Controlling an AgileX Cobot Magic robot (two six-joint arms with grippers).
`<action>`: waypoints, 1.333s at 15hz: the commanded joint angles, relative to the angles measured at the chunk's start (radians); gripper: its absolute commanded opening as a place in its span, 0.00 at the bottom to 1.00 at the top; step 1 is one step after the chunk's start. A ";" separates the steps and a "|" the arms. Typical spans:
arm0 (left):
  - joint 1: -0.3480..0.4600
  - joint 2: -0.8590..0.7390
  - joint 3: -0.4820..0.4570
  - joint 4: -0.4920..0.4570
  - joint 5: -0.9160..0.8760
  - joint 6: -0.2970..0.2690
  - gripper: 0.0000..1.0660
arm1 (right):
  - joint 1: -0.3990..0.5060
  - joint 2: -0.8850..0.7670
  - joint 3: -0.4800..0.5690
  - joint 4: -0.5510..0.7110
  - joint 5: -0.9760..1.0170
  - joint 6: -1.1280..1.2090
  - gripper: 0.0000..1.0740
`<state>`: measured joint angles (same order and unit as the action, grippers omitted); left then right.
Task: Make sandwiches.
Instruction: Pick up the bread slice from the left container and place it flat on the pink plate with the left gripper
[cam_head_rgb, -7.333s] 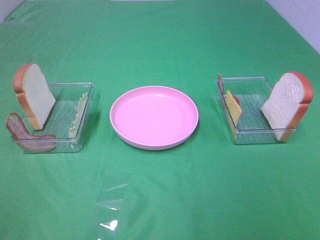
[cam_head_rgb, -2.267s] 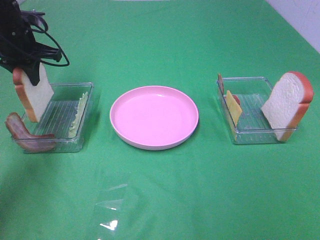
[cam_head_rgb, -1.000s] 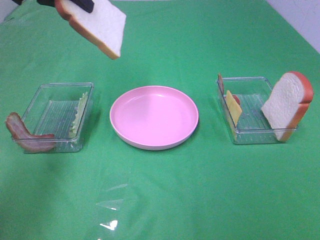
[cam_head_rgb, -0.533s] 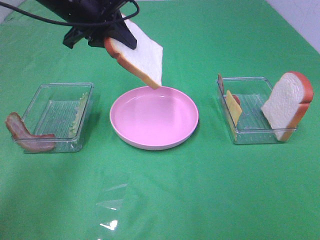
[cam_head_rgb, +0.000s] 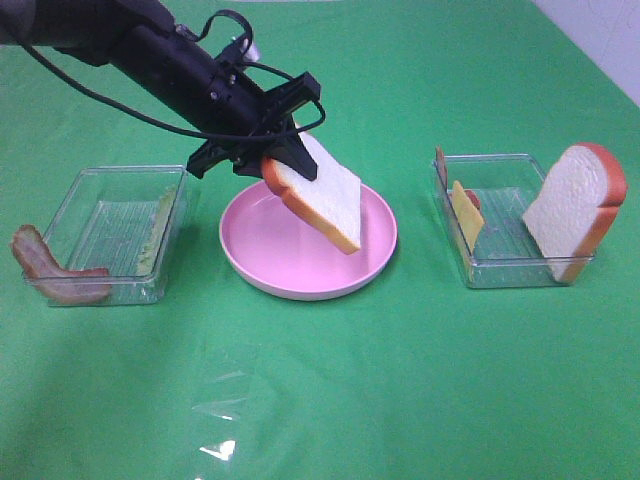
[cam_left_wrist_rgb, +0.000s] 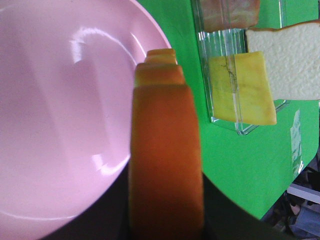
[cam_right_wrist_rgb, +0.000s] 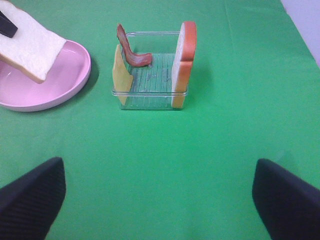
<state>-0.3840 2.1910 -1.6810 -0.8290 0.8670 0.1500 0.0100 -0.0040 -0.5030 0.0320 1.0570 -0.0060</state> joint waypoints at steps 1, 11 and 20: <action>-0.008 0.022 0.001 -0.027 -0.020 0.005 0.00 | -0.001 -0.022 0.003 0.002 -0.005 0.006 0.91; -0.009 0.091 -0.002 -0.105 -0.065 0.036 0.00 | -0.001 -0.022 0.003 0.002 -0.005 0.006 0.91; -0.009 0.099 -0.002 -0.070 -0.087 0.026 0.47 | -0.001 -0.022 0.003 0.002 -0.005 0.006 0.91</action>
<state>-0.3870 2.2910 -1.6810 -0.8960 0.7800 0.1760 0.0100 -0.0040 -0.5030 0.0320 1.0570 0.0000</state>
